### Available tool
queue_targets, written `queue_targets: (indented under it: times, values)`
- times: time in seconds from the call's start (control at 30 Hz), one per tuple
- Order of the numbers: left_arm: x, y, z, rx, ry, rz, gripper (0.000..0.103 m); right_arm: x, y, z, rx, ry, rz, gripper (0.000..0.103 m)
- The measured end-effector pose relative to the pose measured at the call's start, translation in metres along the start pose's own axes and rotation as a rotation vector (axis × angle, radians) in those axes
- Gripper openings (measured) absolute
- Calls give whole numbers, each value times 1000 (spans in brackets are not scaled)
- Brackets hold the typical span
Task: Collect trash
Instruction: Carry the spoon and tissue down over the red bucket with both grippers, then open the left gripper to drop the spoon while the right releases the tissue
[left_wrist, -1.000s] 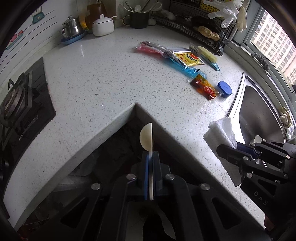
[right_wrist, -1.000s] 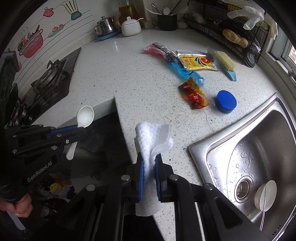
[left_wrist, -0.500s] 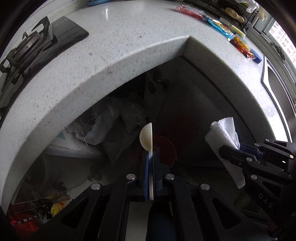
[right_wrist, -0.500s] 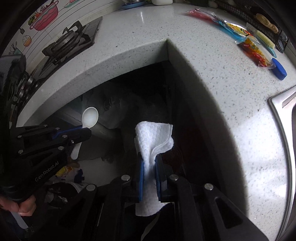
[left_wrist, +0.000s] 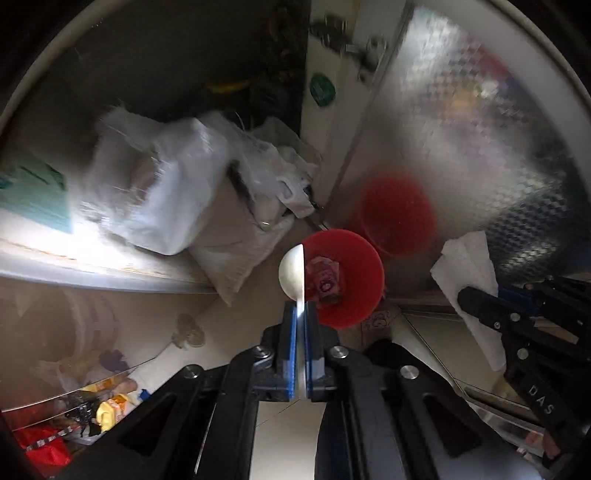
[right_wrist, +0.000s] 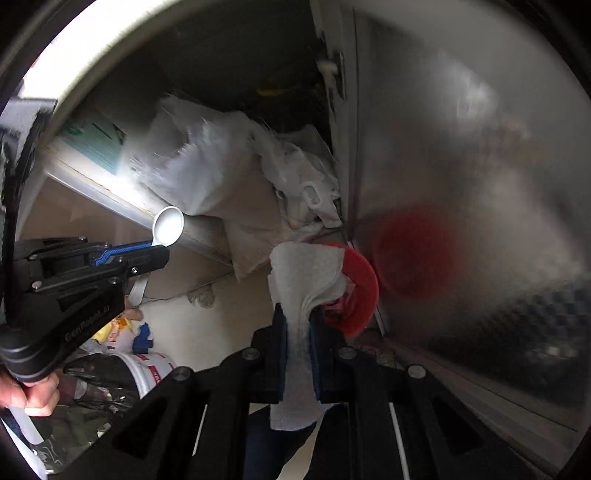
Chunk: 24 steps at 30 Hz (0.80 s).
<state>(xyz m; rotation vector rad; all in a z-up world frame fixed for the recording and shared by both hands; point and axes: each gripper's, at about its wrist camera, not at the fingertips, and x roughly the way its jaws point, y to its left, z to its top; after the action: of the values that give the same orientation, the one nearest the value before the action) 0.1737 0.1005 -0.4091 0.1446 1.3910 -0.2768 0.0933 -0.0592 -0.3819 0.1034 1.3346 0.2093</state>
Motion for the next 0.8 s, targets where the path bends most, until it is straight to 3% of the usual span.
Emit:
queue_targets:
  times: [0.23, 0.4, 0.47, 0.53, 0.6, 0.67, 0.7, 0.73, 0.8]
  values:
    - [58, -17, 10, 37, 24, -11, 3, 42, -30, -4, 63, 19, -26, 10]
    - [72, -27, 12, 49, 17, -5, 3, 50, -54, -11, 67, 31, -29, 10]
    - [75, -31, 11, 59, 19, -7, 13, 49, -58, -12, 66, 33, -34, 10]
    - [78, -35, 12, 71, 23, -9, 34, 50, -58, -13, 66, 33, -38, 10]
    - [79, -37, 12, 81, 19, -12, 38, 50, -59, -14, 66, 32, -41, 10]
    - [78, -39, 12, 86, 17, -20, 48, 49, -59, -16, 68, 26, -47, 10]
    - [78, -40, 12, 88, 16, -21, 66, 48, -59, -17, 70, 19, -52, 10]
    - [76, -40, 12, 87, 11, -18, 76, 48, -59, -17, 68, 16, -56, 10]
    - [73, -40, 11, 84, 5, -10, 77, 48, -58, -18, 70, 18, -55, 10]
